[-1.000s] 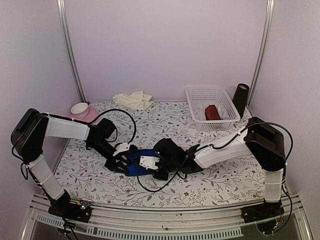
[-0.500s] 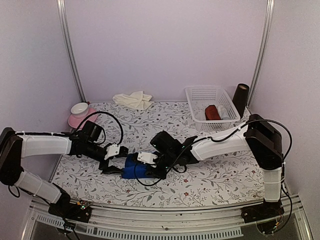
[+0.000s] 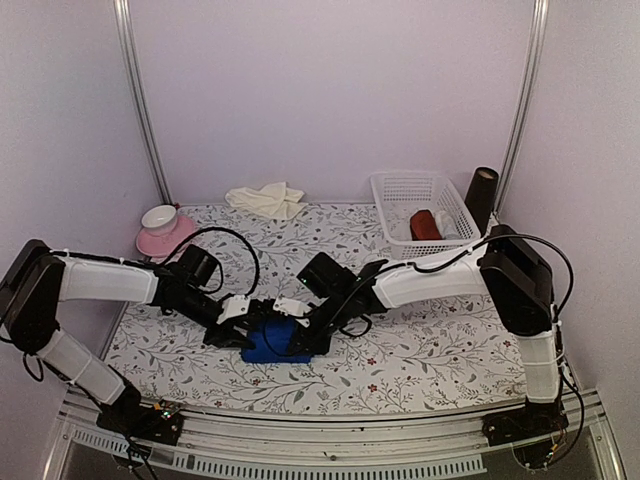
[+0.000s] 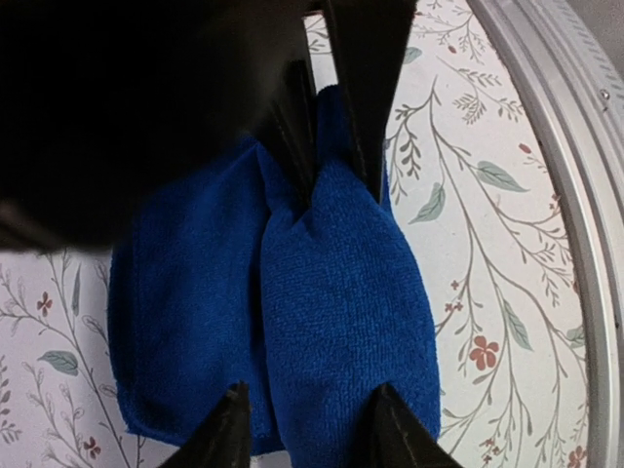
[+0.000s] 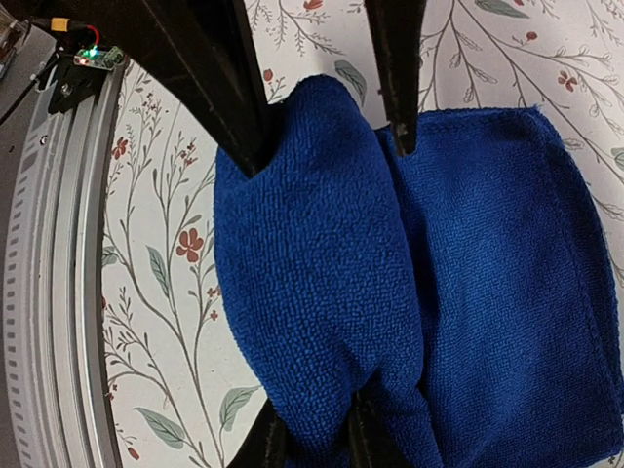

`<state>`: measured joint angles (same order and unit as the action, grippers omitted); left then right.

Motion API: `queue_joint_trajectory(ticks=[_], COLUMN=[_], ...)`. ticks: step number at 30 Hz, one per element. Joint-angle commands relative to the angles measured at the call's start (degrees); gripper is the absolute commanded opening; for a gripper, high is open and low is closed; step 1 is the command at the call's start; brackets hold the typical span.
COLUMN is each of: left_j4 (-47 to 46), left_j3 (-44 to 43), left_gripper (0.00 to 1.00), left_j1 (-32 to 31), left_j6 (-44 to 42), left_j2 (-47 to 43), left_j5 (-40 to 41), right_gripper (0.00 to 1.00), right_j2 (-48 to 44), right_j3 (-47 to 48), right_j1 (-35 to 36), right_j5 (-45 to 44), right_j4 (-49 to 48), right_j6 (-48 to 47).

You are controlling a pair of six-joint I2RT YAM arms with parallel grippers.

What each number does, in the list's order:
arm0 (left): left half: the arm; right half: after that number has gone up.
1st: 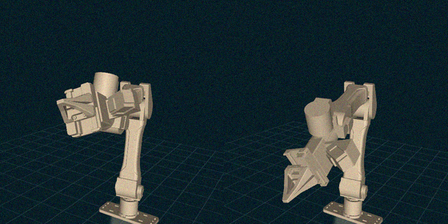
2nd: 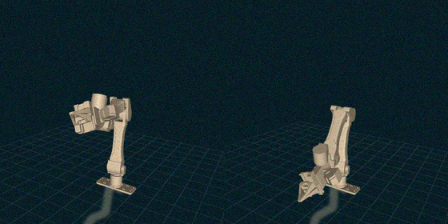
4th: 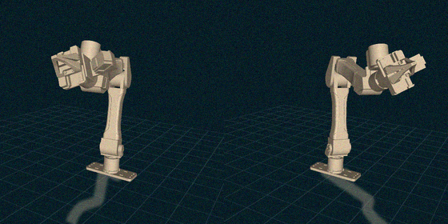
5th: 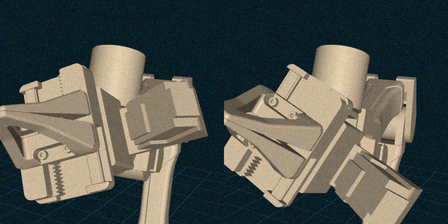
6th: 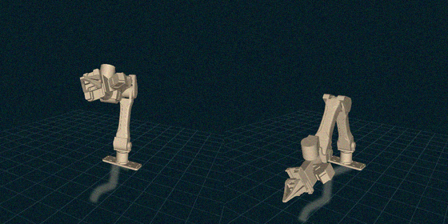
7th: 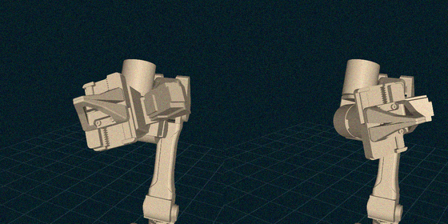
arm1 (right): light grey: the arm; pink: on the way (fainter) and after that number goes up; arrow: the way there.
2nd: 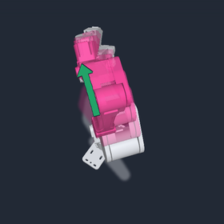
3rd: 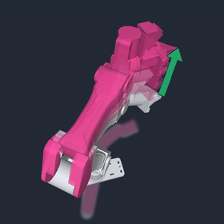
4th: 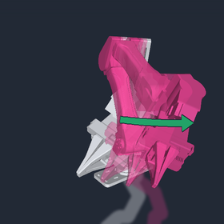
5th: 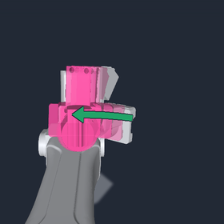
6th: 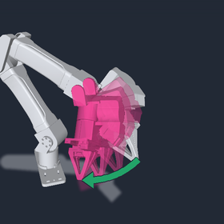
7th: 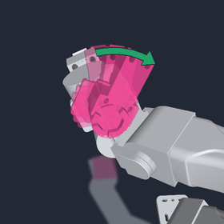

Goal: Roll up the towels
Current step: Roll the towel at the center of the board.

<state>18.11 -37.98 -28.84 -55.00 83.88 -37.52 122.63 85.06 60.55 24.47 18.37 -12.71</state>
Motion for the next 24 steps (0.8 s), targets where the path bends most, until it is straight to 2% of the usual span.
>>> queue_joint_trajectory(ticks=[1,4,7,13,20,24], left_j4=[2.6,1.8,1.9,2.2,1.8,1.5], left_j3=[-2.7,-3.4,-3.9,-4.5,-4.3,-5.3], left_gripper=[0.32,0.11,0.01,0.00,0.00,0.00], left_j1=[-0.6,-0.5,-0.5,-0.3,0.2,0.2], left_j6=[1.7,3.1,3.5,4.4,4.9,6.1], left_j2=[3.7,5.5,6.6,8.7,10.1,12.0], left_j5=[-1.2,-0.5,-0.2,1.9,3.2,4.8], right_gripper=[0.16,0.18,0.32,0.47,0.50,0.55], right_j2=[2.7,2.8,2.9,2.1,0.7,-2.5], right_j3=[0.6,0.5,0.4,0.6,0.5,-2.4], right_j1=[-1.7,-2.3,-3.1,-4.1,-4.4,-4.4], right_j5=[1.9,1.8,1.0,-1.2,-6.6,-5.7], right_j4=[3.2,3.2,3.1,2.4,0.6,-3.0], right_j6=[2.6,2.6,2.5,1.2,0.7,-0.7])
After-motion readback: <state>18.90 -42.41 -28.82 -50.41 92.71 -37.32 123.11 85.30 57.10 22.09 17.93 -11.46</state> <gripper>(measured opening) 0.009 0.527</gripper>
